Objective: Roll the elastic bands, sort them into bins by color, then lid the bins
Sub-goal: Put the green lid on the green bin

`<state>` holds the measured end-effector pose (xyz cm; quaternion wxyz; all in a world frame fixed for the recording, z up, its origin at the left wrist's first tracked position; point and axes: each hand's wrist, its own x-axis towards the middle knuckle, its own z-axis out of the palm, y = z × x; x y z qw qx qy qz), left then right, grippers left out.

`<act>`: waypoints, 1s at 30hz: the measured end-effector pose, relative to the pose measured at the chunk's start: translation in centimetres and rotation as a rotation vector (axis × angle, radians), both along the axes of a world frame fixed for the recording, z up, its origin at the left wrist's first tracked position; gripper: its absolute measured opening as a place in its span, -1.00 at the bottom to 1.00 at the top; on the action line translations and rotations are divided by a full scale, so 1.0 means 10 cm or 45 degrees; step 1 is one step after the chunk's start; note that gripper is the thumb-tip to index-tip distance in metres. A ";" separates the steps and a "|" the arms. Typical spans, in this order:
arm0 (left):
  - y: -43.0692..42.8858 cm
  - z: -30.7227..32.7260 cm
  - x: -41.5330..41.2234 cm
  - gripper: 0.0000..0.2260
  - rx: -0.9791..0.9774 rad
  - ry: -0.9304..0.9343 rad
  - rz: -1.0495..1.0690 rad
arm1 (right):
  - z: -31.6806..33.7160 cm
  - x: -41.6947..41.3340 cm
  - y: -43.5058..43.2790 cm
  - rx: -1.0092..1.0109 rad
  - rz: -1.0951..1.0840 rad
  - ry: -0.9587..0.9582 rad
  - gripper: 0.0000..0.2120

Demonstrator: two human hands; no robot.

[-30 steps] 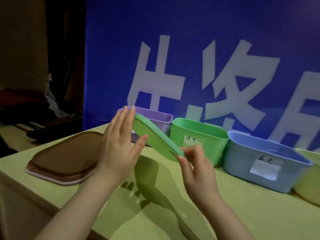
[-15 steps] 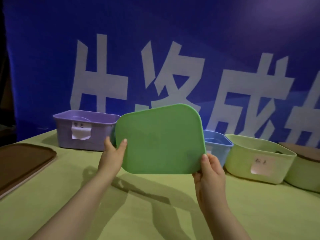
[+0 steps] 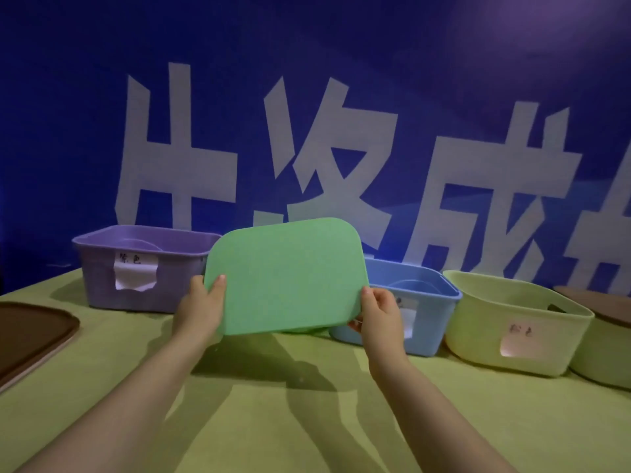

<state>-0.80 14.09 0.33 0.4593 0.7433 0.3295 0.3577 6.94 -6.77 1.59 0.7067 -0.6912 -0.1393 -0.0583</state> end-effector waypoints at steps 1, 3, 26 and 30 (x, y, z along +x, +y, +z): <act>0.08 0.08 0.06 -0.64 -0.036 -0.058 -0.013 | 0.04 0.10 0.06 -0.049 0.002 0.000 -0.83; 0.22 0.26 0.18 -0.64 -0.046 -0.117 -0.037 | 0.11 0.28 0.18 -0.149 -0.022 -0.004 -0.82; 0.96 0.52 0.77 -0.50 0.438 0.476 -0.331 | 0.38 0.97 0.77 -1.214 -0.310 -0.235 -0.70; 1.00 0.51 0.86 -0.46 0.414 0.491 -0.331 | 0.50 0.95 0.81 -1.300 -0.097 -0.167 -0.55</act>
